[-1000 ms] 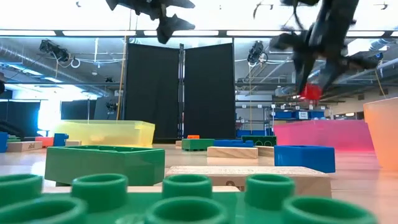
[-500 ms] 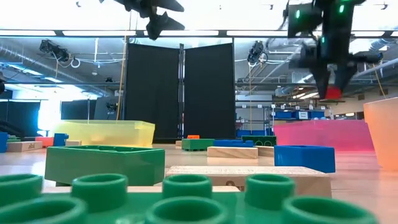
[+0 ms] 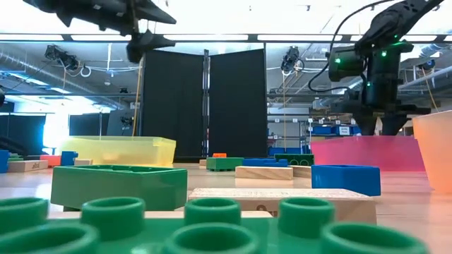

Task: Sort blocks by size

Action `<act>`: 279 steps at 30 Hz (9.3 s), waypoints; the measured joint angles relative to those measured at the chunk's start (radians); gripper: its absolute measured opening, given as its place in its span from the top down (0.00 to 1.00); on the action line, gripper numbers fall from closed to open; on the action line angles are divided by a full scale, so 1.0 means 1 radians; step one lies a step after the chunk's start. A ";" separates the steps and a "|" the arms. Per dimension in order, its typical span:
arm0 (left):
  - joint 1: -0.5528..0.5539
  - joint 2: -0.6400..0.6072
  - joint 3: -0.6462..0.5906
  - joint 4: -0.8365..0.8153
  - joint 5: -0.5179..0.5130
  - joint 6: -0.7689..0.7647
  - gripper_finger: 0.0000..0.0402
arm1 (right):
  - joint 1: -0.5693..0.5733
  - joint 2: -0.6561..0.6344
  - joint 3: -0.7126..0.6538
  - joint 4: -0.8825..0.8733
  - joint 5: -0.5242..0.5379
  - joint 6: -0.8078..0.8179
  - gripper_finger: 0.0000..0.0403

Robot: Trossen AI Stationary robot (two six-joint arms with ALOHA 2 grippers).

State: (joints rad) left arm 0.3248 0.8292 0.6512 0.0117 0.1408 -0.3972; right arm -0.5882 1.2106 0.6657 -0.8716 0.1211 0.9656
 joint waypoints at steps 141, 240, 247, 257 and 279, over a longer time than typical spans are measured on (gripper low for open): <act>-0.079 0.731 0.515 0.523 0.203 0.099 0.36 | 0.585 -0.025 0.434 0.715 0.112 -0.818 0.71; 0.792 0.810 0.306 -0.676 -0.079 0.053 0.69 | 0.526 -0.018 0.372 0.624 0.245 -0.441 0.38; 0.792 0.830 0.310 -0.660 -0.077 0.078 0.65 | 0.535 -0.018 0.372 0.623 0.245 -0.441 0.39; 0.792 0.834 0.369 -0.710 -0.047 0.078 0.53 | 0.535 -0.018 0.372 0.616 0.245 -0.443 0.40; 0.540 0.331 0.432 -0.729 -0.133 0.162 0.52 | 0.568 -0.018 0.372 0.368 0.215 -0.440 0.34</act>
State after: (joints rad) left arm 0.8652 1.1603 1.0830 -0.7168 0.0081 -0.2349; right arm -0.0200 1.1931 1.0374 -0.5035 0.3361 0.5255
